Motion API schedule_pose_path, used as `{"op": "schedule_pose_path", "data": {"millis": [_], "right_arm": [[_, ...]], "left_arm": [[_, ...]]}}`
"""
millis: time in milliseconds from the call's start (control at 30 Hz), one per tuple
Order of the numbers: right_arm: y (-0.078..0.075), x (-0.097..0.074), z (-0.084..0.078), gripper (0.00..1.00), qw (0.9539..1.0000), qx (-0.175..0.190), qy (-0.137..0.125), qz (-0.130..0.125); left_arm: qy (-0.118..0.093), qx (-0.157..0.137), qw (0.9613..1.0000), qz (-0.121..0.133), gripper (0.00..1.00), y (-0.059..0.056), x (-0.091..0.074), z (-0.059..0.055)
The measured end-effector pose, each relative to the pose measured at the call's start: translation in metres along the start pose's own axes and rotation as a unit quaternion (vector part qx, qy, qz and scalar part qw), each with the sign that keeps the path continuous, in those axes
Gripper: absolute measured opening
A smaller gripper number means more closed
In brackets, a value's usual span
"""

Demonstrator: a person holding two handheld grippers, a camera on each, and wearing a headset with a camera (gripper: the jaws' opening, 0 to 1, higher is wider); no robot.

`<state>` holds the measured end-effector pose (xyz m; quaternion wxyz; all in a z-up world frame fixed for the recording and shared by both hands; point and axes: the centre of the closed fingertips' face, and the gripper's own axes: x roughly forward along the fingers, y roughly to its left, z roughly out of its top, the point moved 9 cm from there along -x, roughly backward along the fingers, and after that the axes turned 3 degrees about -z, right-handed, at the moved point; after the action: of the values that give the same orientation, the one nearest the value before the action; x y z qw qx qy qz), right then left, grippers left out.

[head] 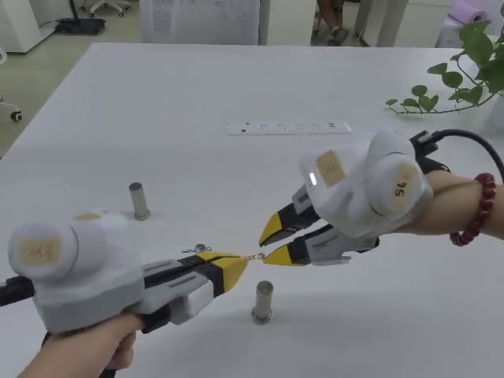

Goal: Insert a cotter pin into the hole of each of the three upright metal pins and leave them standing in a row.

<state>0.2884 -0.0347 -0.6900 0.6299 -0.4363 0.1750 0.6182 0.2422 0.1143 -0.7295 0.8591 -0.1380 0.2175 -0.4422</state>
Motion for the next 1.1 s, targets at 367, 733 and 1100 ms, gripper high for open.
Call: {"op": "schedule_pose_path", "data": {"millis": [367, 733, 1100], "right_arm": [[0.009, -0.012, -0.01, 0.12, 0.9937, 0.084, -0.028, 0.068], [0.022, -0.016, -0.02, 0.12, 0.9821, 0.137, -0.054, 0.118], [0.032, -0.02, -0.021, 0.12, 0.9706, 0.17, -0.078, 0.151]], "left_arm": [[0.023, 0.071, 0.9959, -0.051, 0.0, -0.011, -0.002, -0.002], [0.046, 0.097, 0.9888, -0.104, 0.0, -0.022, -0.003, -0.007], [0.044, 0.105, 0.983, -0.144, 0.0, -0.03, -0.003, -0.007]]}}
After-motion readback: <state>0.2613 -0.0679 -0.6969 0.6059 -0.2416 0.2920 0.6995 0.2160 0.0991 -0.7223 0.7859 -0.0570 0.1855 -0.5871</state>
